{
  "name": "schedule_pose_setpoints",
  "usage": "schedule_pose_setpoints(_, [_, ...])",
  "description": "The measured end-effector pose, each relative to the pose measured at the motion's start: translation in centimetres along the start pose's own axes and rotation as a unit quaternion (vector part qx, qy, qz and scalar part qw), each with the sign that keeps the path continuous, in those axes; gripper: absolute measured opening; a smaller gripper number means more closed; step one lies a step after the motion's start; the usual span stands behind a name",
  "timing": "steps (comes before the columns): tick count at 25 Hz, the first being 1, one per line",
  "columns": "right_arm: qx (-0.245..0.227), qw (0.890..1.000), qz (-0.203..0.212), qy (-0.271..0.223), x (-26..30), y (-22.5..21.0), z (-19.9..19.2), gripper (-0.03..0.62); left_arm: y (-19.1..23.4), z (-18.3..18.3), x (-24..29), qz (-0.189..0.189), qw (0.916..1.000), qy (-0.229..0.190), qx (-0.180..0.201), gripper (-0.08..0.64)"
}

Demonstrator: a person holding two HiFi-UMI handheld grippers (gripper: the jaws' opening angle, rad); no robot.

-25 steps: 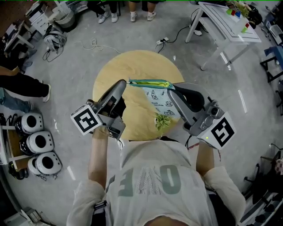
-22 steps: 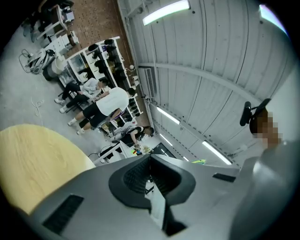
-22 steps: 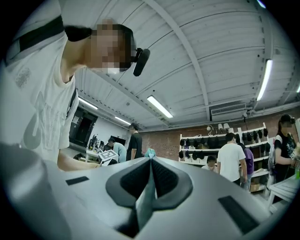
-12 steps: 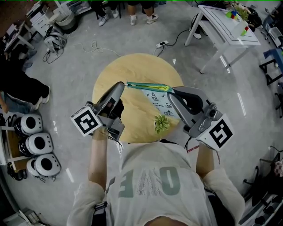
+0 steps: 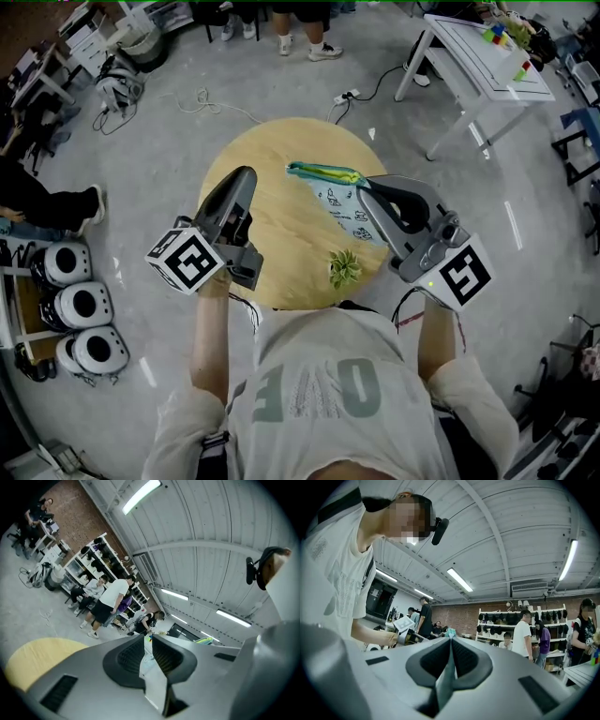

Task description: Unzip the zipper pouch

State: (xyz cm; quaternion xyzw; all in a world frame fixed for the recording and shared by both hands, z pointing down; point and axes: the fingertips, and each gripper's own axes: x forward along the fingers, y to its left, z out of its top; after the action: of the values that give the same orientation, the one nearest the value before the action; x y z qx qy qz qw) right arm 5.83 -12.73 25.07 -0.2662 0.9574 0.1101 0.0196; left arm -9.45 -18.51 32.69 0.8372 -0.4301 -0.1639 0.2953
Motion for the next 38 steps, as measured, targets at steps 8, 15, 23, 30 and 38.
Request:
schedule_pose_setpoints(8, [-0.057, 0.993, 0.006, 0.099, 1.9, -2.6, -6.3, 0.032, -1.6, 4.9, 0.3, 0.037, 0.9891, -0.082, 0.117, 0.028])
schedule_pose_setpoints(15, [-0.082, 0.973, 0.009, 0.216, 3.5, -3.9, -13.8, 0.032, -2.7, 6.5, -0.1, 0.067, 0.9735, -0.114, 0.187, 0.028])
schedule_pose_setpoints(23, [-0.158, 0.932, 0.042, 0.325, 5.1, -4.9, -22.3, 0.032, -2.1, 5.9, -1.3, 0.104, 0.9631, -0.123, 0.215, 0.028])
schedule_pose_setpoints(30, [-0.229, 0.891, 0.057, 0.389, 5.3, -3.7, -28.3, 0.032, -1.3, 5.5, -3.0, 0.146, 0.9486, -0.129, 0.249, 0.028])
schedule_pose_setpoints(38, [-0.229, 0.877, 0.065, 0.416, 5.6, -0.7, -32.8, 0.032, -0.5, 5.0, -3.8, 0.175, 0.9361, -0.124, 0.278, 0.028])
